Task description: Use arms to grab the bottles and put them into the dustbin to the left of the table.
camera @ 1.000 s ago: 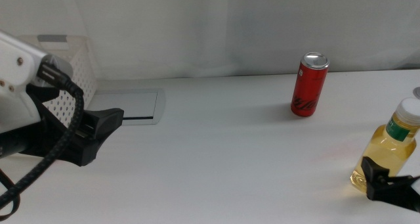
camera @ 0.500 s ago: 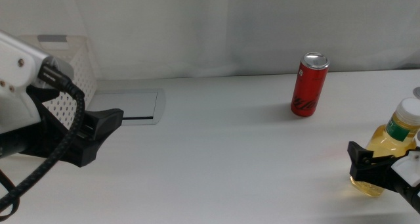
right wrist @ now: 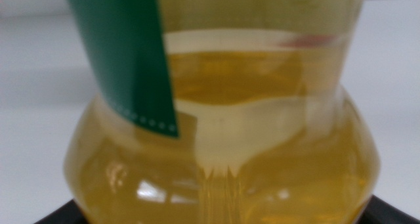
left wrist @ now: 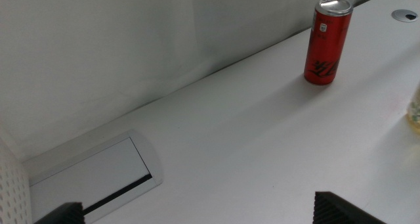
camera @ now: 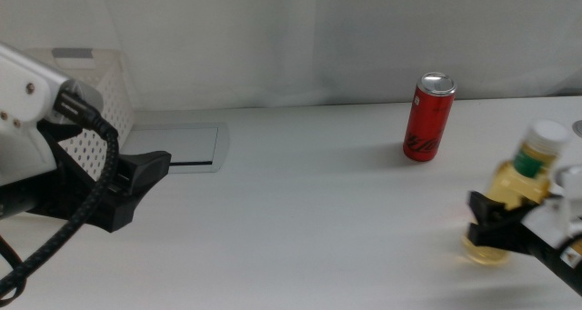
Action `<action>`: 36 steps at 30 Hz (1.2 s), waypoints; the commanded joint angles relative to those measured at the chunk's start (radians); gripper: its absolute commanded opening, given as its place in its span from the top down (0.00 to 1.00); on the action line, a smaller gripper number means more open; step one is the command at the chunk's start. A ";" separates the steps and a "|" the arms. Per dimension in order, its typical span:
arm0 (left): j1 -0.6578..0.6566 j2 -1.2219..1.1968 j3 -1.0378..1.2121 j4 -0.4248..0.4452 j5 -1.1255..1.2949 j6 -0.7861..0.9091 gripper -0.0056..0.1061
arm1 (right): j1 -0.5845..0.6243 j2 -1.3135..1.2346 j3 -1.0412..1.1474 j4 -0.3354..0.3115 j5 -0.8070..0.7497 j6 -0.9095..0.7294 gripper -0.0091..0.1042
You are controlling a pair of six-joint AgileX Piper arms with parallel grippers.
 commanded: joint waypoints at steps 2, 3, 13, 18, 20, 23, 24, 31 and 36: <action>-0.006 0.004 0.006 -0.004 -0.004 0.002 0.14 | 0.003 -0.006 -0.092 -0.204 -0.019 0.049 0.94; -0.006 0.004 0.006 -0.004 -0.004 0.002 0.14 | 0.003 -0.004 -0.124 -0.264 0.005 0.086 0.94; -0.006 0.004 0.006 -0.004 -0.004 0.002 0.14 | 0.188 0.025 -0.428 -0.510 0.199 0.197 0.94; -0.006 0.004 0.006 -0.004 -0.004 0.002 0.14 | 0.299 0.106 -0.508 -0.497 0.197 0.197 0.94; -0.006 0.004 0.006 -0.004 -0.004 0.002 0.14 | 0.332 0.141 -0.526 -0.497 0.188 0.197 0.94; -0.006 0.004 0.006 -0.004 -0.004 0.002 0.14 | 0.376 0.196 -0.546 -0.497 0.171 0.197 0.94; -0.006 0.004 0.006 -0.004 -0.004 0.002 0.14 | 0.395 0.232 -0.558 -0.497 0.169 0.197 0.94; -0.006 0.004 0.006 -0.004 -0.004 0.002 0.15 | 0.424 0.310 -0.567 -0.490 0.153 0.197 0.94; -0.006 0.004 0.006 -0.004 -0.004 0.002 0.15 | 0.424 0.310 -0.567 -0.486 0.160 0.197 0.94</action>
